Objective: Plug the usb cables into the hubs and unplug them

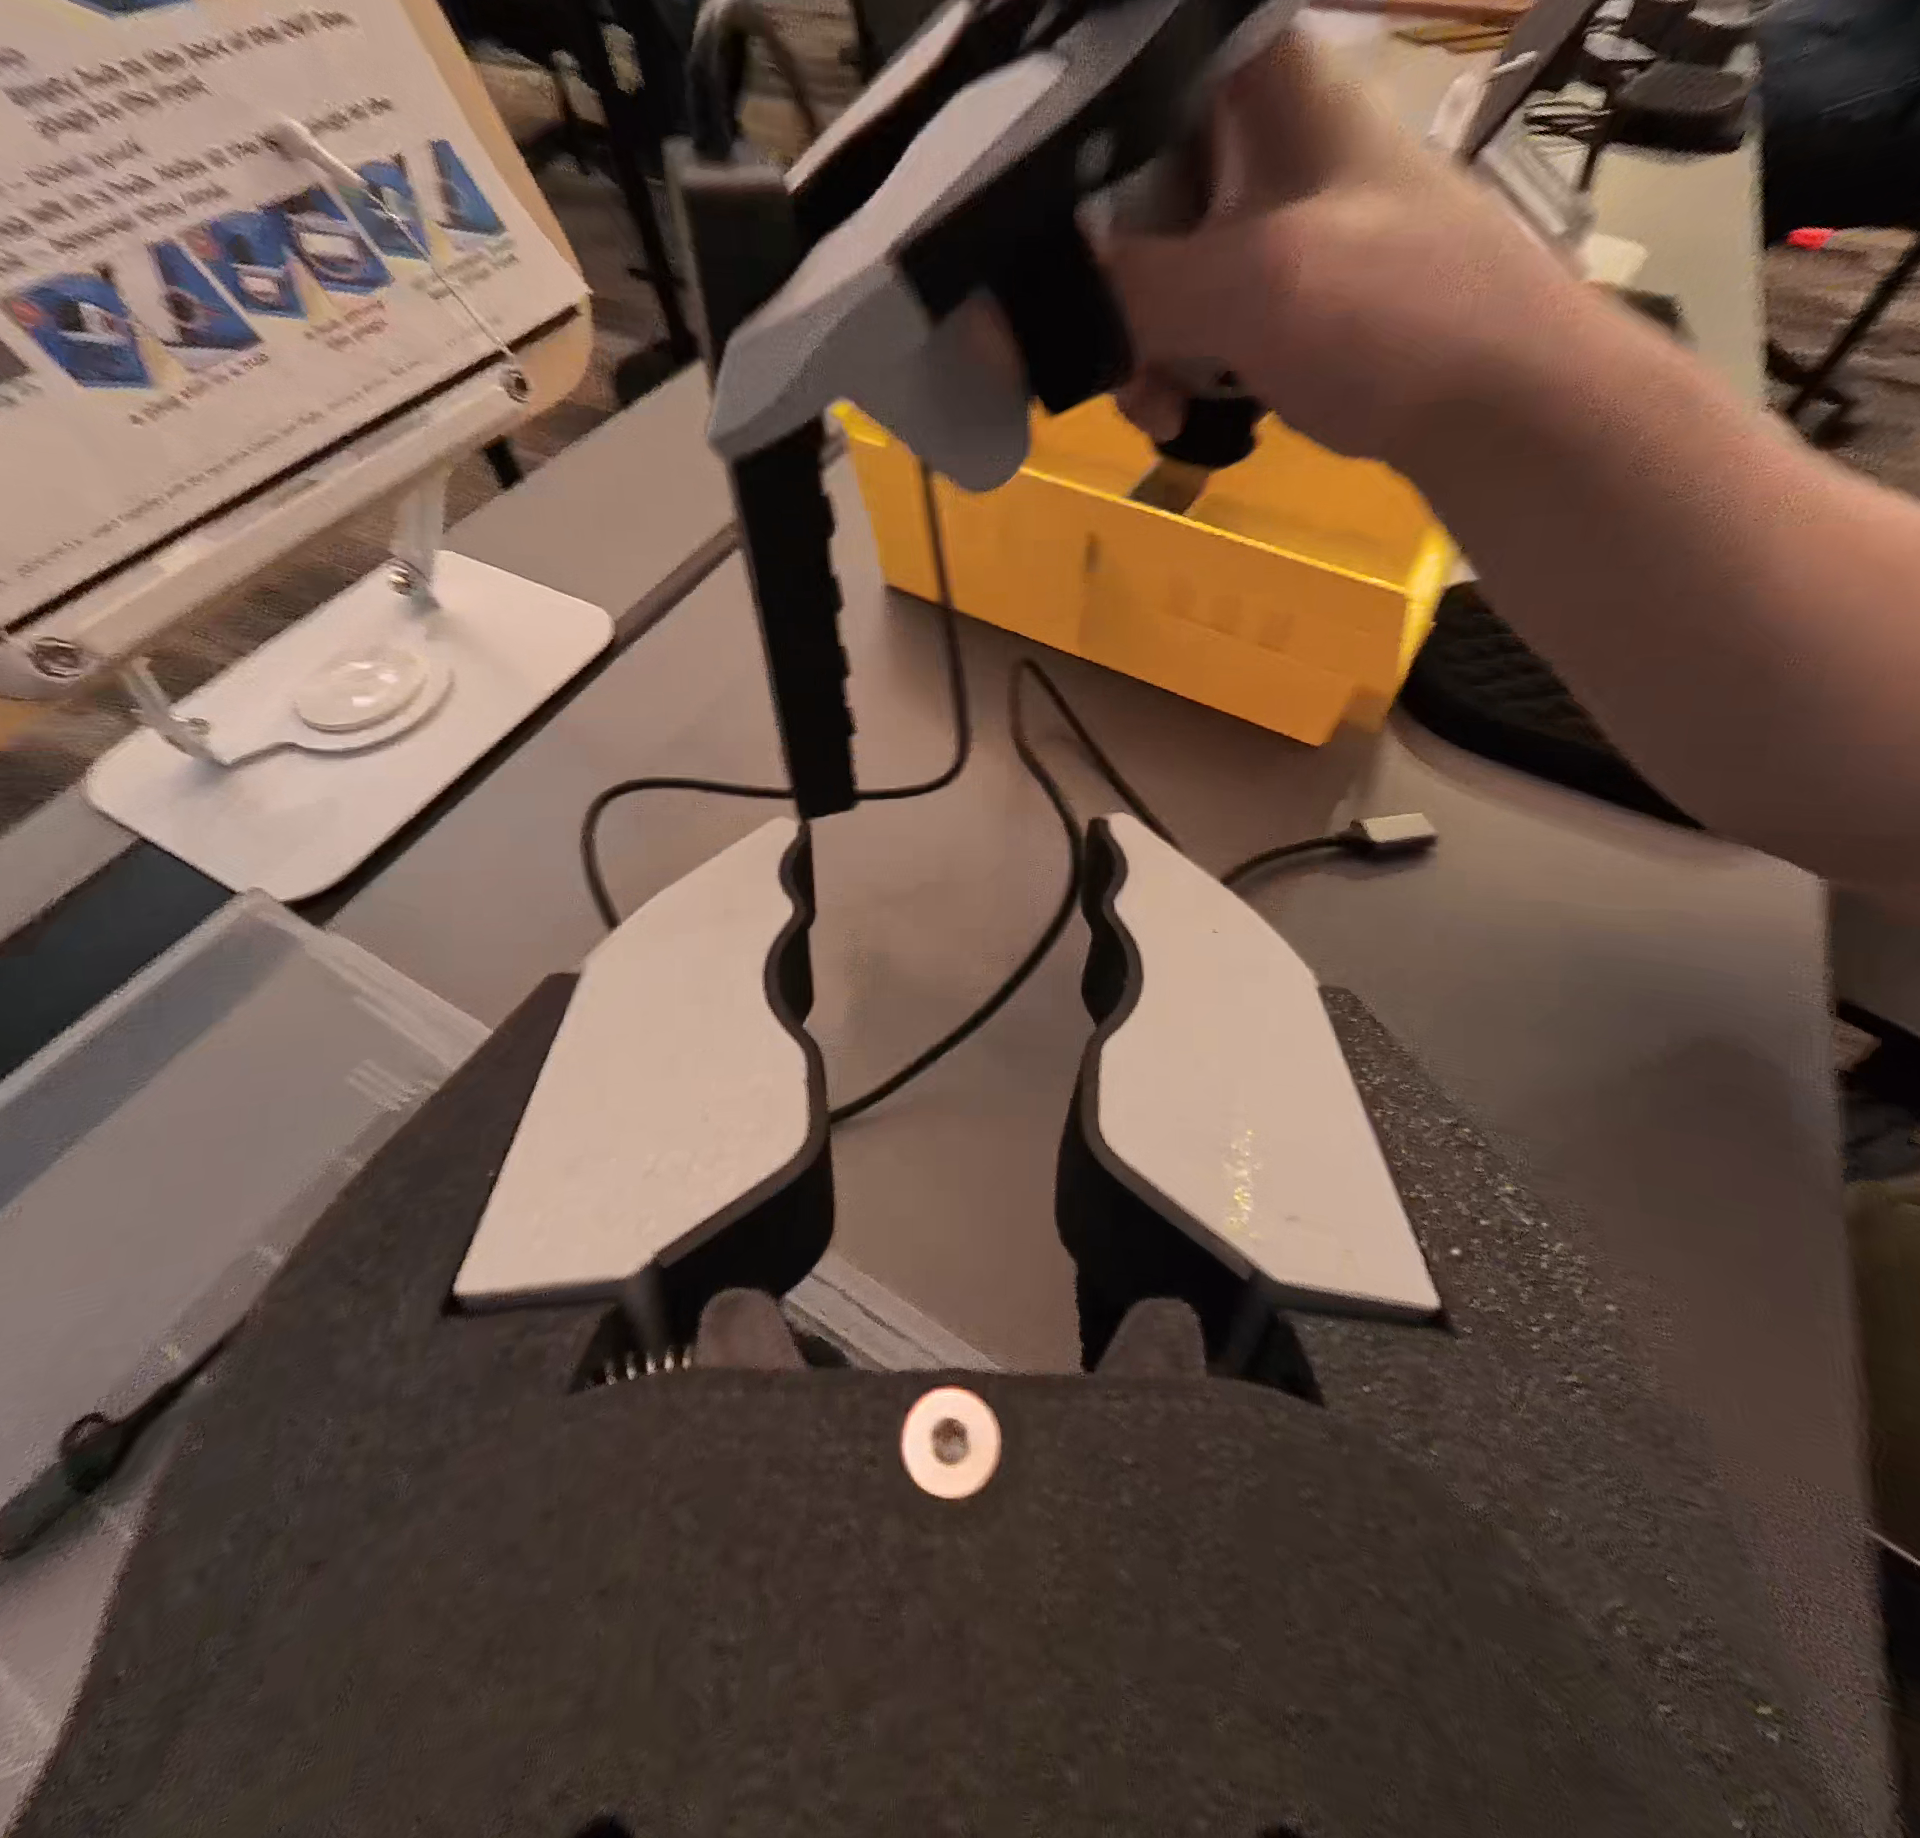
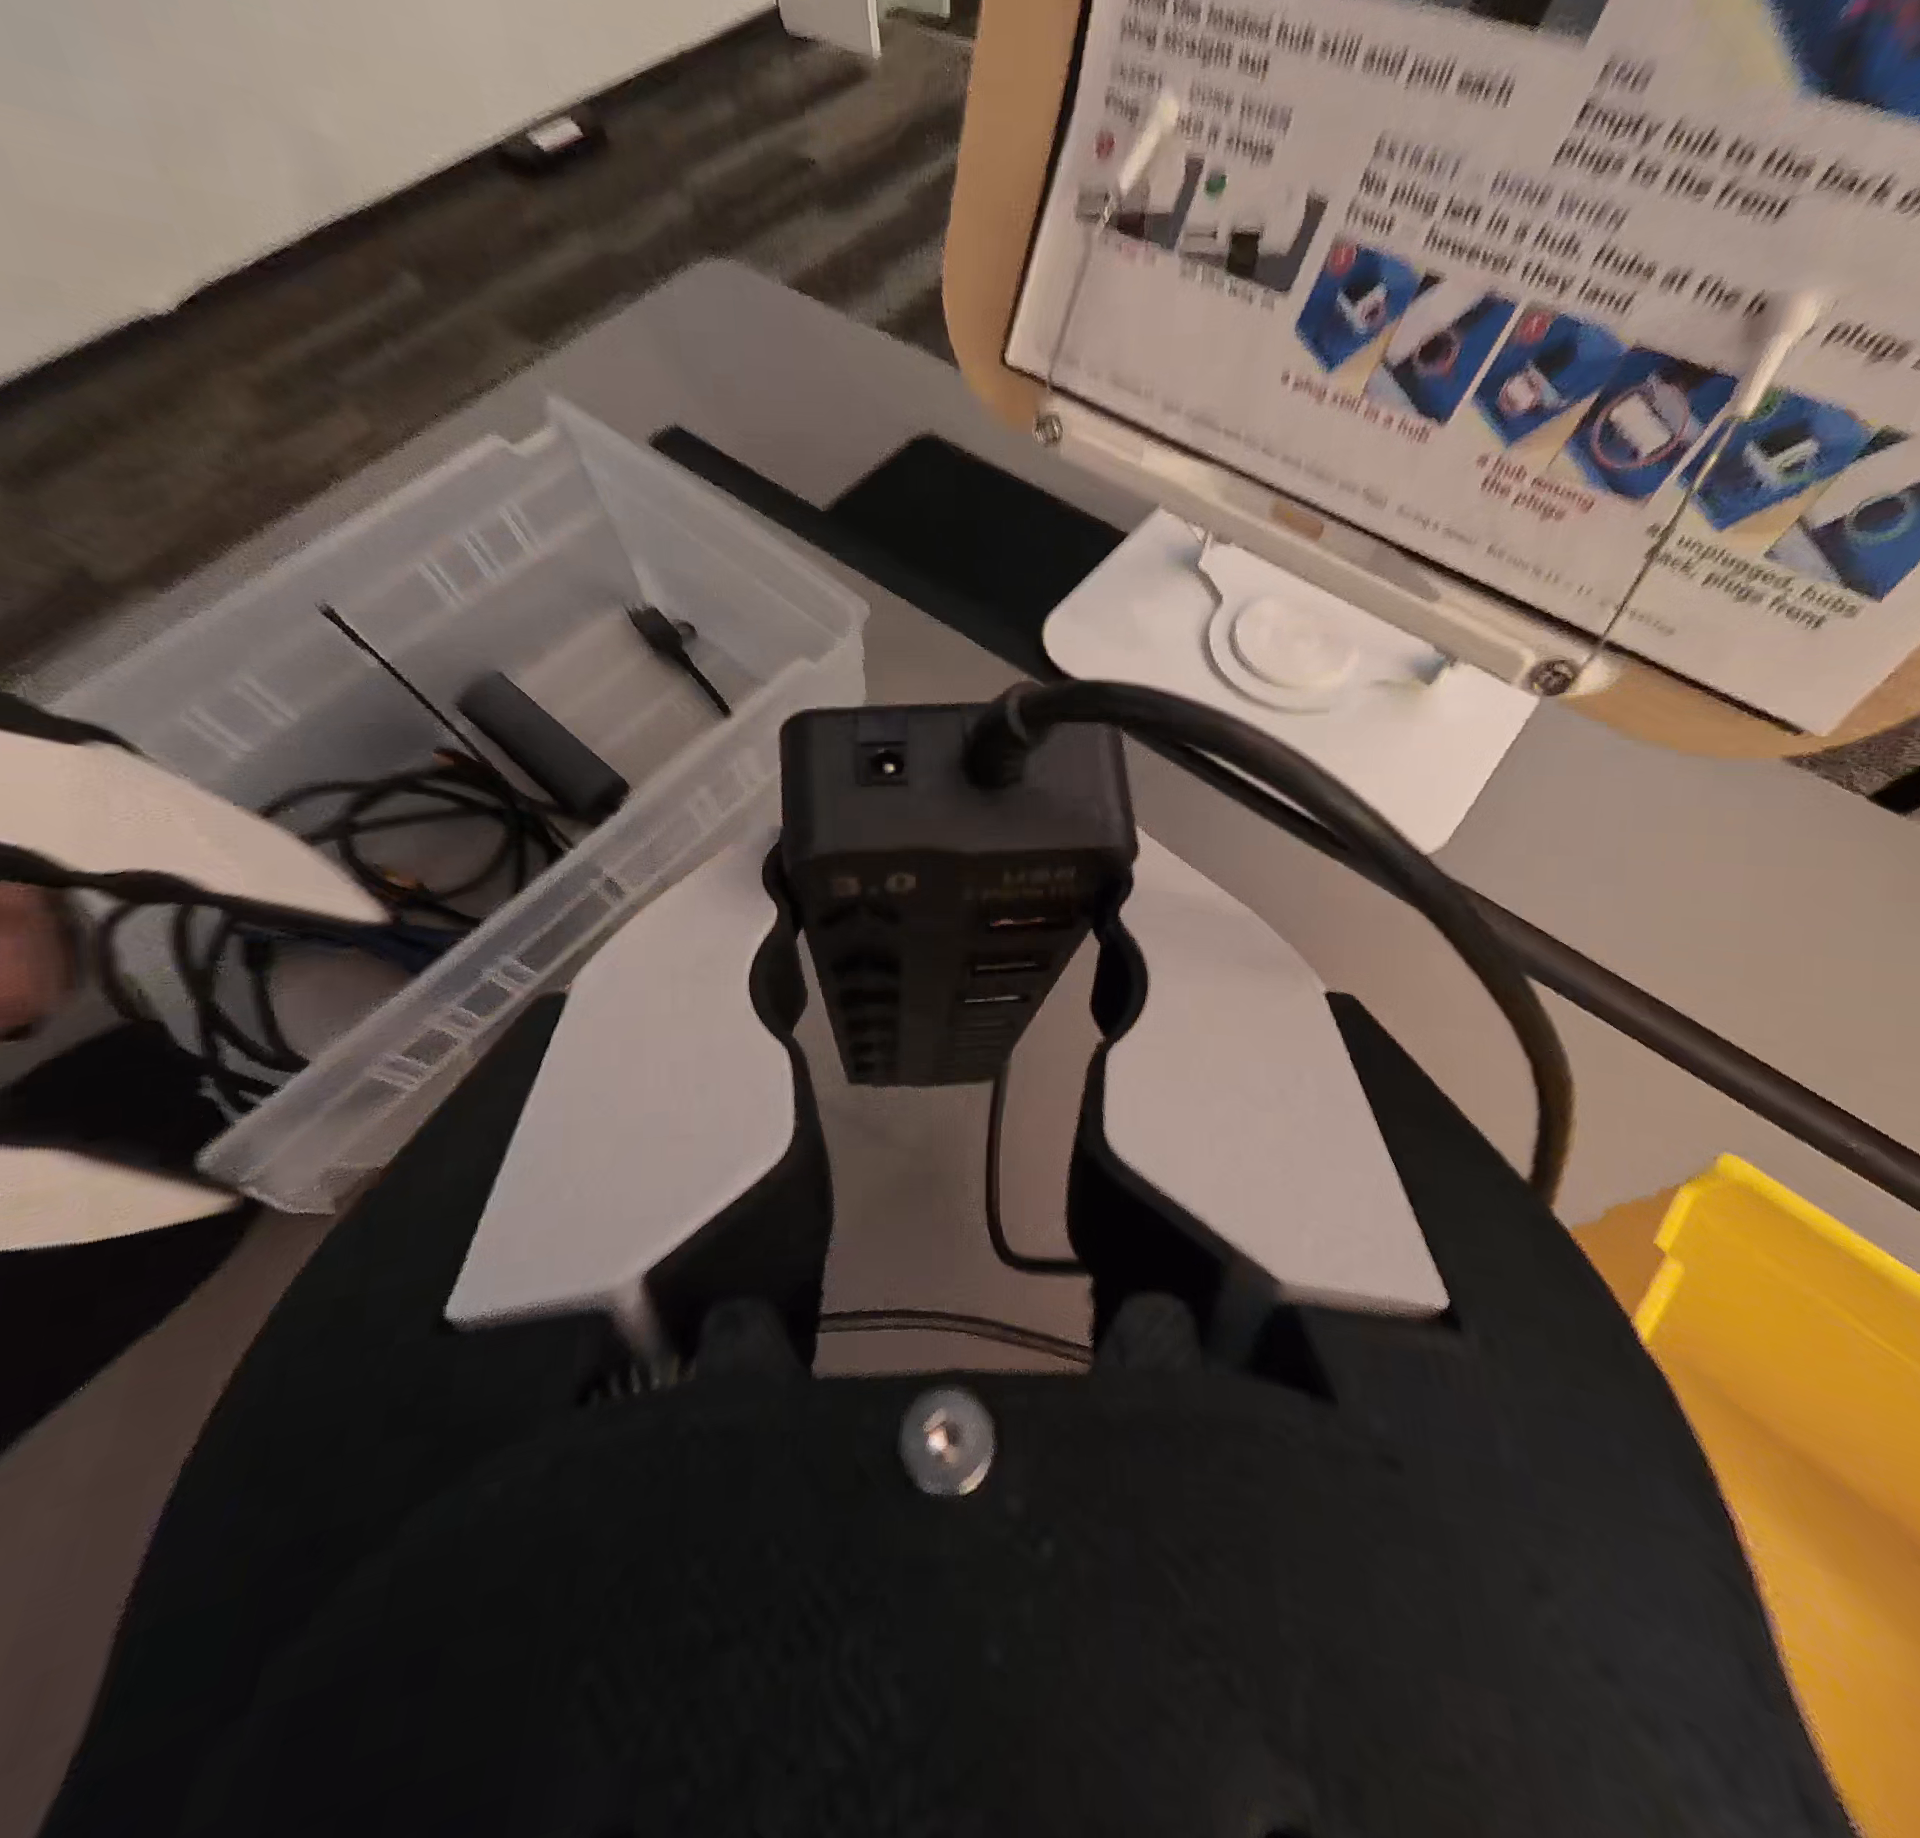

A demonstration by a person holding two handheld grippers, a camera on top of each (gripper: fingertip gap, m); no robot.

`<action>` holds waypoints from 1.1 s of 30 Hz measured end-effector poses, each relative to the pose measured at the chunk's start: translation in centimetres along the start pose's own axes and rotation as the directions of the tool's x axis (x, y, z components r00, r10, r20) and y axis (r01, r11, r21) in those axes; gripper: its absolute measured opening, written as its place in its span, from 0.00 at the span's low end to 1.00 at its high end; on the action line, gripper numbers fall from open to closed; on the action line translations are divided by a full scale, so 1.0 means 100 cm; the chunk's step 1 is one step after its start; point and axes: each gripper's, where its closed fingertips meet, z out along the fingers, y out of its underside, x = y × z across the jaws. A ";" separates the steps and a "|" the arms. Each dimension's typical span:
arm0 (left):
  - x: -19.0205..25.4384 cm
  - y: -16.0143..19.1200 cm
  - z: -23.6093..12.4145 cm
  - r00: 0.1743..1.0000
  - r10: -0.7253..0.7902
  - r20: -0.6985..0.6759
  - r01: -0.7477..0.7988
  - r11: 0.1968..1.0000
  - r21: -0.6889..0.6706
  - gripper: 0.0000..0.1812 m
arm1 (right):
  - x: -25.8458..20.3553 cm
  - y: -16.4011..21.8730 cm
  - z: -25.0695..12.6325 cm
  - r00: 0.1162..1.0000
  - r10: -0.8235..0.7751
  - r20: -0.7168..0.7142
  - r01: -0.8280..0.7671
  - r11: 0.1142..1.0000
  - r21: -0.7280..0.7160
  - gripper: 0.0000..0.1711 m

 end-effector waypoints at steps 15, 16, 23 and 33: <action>0.000 -0.049 0.068 0.965 0.051 0.257 -0.094 0.983 0.157 0.44 | -0.035 -0.047 -0.066 0.994 0.008 0.112 -0.016 0.997 0.078 0.32; -0.003 -0.054 0.070 0.962 0.055 0.267 -0.102 0.981 0.166 0.42 | -0.036 -0.052 -0.072 0.994 0.009 0.109 -0.020 0.994 0.103 0.32; -0.018 -0.073 0.088 0.936 0.098 0.339 -0.157 0.976 0.150 0.32 | -0.034 -0.065 -0.098 0.994 0.050 0.100 -0.070 0.976 0.206 0.32; -0.006 -0.071 0.113 0.948 0.155 0.279 -0.192 0.975 0.111 0.15 | -0.020 -0.057 -0.106 0.997 0.033 0.075 -0.052 0.964 0.262 0.32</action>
